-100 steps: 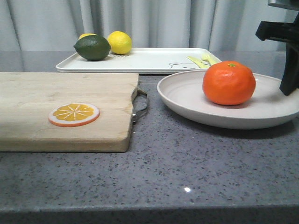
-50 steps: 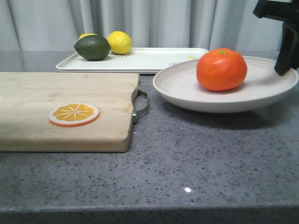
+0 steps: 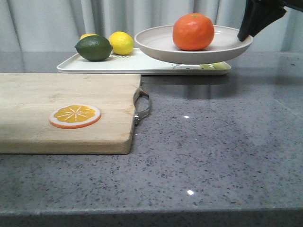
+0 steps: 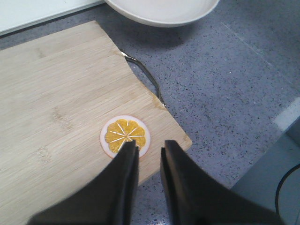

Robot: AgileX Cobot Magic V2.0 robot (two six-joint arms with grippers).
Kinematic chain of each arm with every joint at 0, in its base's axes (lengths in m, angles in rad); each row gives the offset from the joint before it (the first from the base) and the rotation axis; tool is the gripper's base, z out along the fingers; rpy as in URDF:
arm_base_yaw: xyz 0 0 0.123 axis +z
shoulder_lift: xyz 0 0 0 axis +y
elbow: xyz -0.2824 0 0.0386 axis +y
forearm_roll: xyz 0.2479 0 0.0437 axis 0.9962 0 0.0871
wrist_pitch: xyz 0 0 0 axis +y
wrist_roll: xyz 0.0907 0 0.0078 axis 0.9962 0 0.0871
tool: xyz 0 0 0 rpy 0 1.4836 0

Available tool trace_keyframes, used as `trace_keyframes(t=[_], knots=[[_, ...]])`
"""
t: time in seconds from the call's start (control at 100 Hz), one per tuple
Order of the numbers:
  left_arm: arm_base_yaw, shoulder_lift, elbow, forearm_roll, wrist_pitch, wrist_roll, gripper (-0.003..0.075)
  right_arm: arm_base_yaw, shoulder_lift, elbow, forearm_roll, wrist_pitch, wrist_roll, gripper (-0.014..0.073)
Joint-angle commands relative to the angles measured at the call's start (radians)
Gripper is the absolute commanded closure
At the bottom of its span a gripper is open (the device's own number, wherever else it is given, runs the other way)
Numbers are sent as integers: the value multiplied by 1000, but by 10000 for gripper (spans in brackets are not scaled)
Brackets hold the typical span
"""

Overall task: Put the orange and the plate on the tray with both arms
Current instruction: 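Lift the plate with the right gripper and carry it onto the white tray, then open the right gripper and raise it away from the plate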

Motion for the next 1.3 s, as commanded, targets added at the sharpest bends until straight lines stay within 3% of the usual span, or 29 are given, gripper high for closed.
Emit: trace_keyframes(t=[0.0,0.29,0.51,1.12,1.29], knots=[[3,-10,-28,-16,-70,-10,604,-6,23,-141,46,-15,-11,655],[3,-10,-28,-16,-109,-10,604,6,293,-530,115,77,7,655],[3,-10,-28,-16,-118,-10,604,12,402,-671,127,33,26,655],[3,-10,-28,-12,-148,-10,604,17,503,-706,170,-47,26,647],[3,-10,-28,-12,-150,-10,604,17,503,-706,170,-48,26,491]])
